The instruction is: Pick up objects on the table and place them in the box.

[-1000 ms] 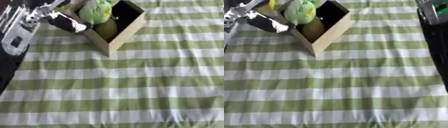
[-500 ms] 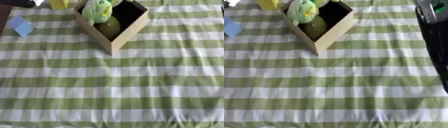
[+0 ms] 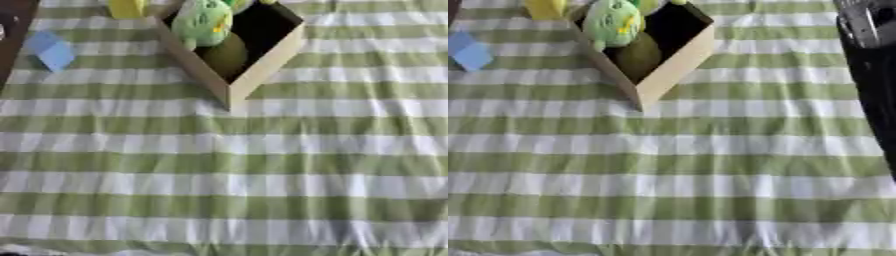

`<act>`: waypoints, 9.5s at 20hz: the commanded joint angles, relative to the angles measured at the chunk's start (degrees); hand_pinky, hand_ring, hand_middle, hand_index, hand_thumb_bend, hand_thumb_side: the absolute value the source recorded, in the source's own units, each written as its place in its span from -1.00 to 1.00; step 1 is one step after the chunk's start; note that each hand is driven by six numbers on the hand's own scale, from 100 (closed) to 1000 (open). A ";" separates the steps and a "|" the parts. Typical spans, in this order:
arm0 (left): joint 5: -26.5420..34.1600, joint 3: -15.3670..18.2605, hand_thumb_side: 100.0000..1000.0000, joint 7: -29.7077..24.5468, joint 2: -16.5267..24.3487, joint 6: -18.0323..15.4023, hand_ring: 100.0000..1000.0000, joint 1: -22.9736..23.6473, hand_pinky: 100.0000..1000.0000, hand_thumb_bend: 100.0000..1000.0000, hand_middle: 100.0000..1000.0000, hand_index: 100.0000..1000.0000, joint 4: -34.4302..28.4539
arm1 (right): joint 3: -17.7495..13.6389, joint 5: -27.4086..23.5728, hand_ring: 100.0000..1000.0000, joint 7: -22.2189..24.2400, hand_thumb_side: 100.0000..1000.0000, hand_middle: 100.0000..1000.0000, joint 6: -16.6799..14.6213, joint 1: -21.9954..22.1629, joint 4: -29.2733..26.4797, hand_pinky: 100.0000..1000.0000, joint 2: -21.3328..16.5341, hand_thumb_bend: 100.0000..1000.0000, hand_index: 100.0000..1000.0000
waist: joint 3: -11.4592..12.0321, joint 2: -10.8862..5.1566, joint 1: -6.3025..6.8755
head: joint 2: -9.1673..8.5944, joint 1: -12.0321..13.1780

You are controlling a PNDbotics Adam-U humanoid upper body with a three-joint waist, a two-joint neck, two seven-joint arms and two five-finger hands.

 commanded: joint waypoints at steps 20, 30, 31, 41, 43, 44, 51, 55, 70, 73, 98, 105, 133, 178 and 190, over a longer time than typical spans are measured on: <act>-0.08 -2.52 -0.06 -6.17 -2.32 2.58 0.73 -6.48 0.84 -0.01 0.54 0.79 17.35 | -1.07 0.05 0.79 -1.09 -0.79 0.50 0.40 0.21 0.51 0.86 -1.22 -1.00 0.61 | -0.44 -12.49 0.21 | 0.21 1.26; -5.35 -4.09 -0.05 -3.68 -7.52 5.98 0.68 -9.66 0.77 -0.25 0.49 0.75 27.15 | -1.23 -0.49 0.79 -1.49 -0.70 0.49 0.61 0.59 1.17 0.86 -0.68 -1.00 0.60 | -1.24 -11.77 0.47 | 0.60 1.74; -5.67 -4.24 -0.06 -3.23 -8.05 6.44 0.68 -9.97 0.76 -0.26 0.48 0.74 27.76 | -1.27 -0.57 0.79 -1.55 -0.69 0.49 0.63 0.63 1.22 0.86 -0.65 -1.00 0.60 | -1.33 -11.71 0.49 | 0.61 1.80; -7.12 -4.18 -0.15 1.40 -11.23 9.17 0.55 -11.45 0.64 -0.72 0.32 0.65 30.58 | -1.48 -1.03 0.78 -1.86 -0.63 0.48 0.83 0.73 1.80 0.87 -0.12 -1.00 0.60 | -2.01 -11.35 0.71 | 0.36 2.37; -6.63 -4.25 -0.14 1.89 -11.84 9.15 0.54 -11.74 0.64 -0.74 0.30 0.64 30.88 | -1.53 -1.09 0.78 -1.91 -0.61 0.48 0.86 0.76 1.97 0.87 0.02 -1.00 0.60 | -2.09 -11.33 0.70 | 0.37 2.44; -6.47 -4.30 -0.14 1.98 -12.16 9.08 0.53 -11.87 0.63 -0.75 0.28 0.63 31.08 | -1.55 -1.15 0.78 -1.93 -0.60 0.48 0.88 0.78 2.05 0.87 0.10 -1.00 0.60 | -2.14 -11.32 0.70 | 0.35 2.48; -8.40 -3.74 -0.60 5.24 -12.39 9.08 0.24 -12.10 0.51 -1.00 -0.08 0.21 28.75 | -1.79 -1.74 0.78 -2.29 -0.56 0.48 1.05 1.05 2.31 0.87 0.24 -1.00 0.60 | -2.36 -11.29 0.66 | 0.21 2.49; -10.56 -2.56 -0.76 7.65 -11.01 9.22 0.13 -12.90 0.47 -1.00 -0.16 0.08 18.89 | -2.04 -1.95 0.78 -2.61 -0.56 0.48 1.17 1.25 2.33 0.87 0.01 -1.00 0.60 | -2.32 -11.42 0.62 | 0.23 2.25; -4.50 -11.84 -0.54 -5.88 -25.58 7.58 0.15 -25.42 0.47 -1.00 -0.10 0.15 8.39 | -2.21 -1.70 0.78 -2.67 -0.66 0.48 1.06 -0.31 0.97 0.87 1.80 -1.00 0.60 | -3.44 -12.52 0.57 | 0.50 3.71; -7.48 -13.04 -0.53 -5.90 -29.16 5.91 0.17 -25.87 0.48 -1.00 -0.08 0.18 14.33 | -2.26 -1.82 0.78 -2.71 -0.64 0.48 1.07 -0.24 0.94 0.87 2.12 -1.00 0.60 | -3.86 -12.45 0.59 | 0.39 3.95; -8.96 -2.10 -0.56 2.56 -18.38 4.10 0.73 -26.26 0.76 -0.94 0.54 0.66 15.81 | -3.23 -2.12 0.78 -3.60 -0.64 0.47 1.18 0.94 0.17 0.87 0.36 -1.00 0.60 | -2.57 -12.01 0.65 | -0.16 1.52; -12.10 -0.89 -0.60 -1.63 -17.58 -6.84 0.78 -27.32 0.79 -0.74 0.59 0.77 26.69 | -3.32 -2.22 0.78 -3.74 -0.63 0.47 1.32 0.68 0.32 0.87 0.01 -1.00 0.60 | -2.53 -11.20 0.27 | -2.25 0.65; -18.94 1.65 -0.54 -7.27 -16.28 -14.55 0.86 -30.72 0.85 -0.17 0.63 0.81 35.73 | -3.95 -2.86 0.76 -4.62 -0.51 0.47 1.71 -2.18 -0.23 0.87 -2.44 -1.00 0.59 | -7.33 -4.16 1.12 | -10.62 1.21; -34.64 9.85 -0.61 -2.40 -19.27 -10.29 1.00 -38.33 0.89 -0.03 0.69 0.84 51.94 | -4.25 -4.15 0.74 -6.15 -0.26 0.43 2.50 -5.68 0.82 0.88 -2.46 -1.00 0.56 | -13.02 3.25 3.21 | -12.82 8.54; -28.69 11.07 -0.61 -6.02 -18.43 -12.06 0.98 -38.54 0.89 -0.44 0.66 0.85 53.10 | -4.39 -4.55 0.73 -6.69 -0.19 0.42 2.83 -5.56 1.32 0.88 -2.81 -1.00 0.55 | -13.34 4.11 3.35 | -13.07 10.06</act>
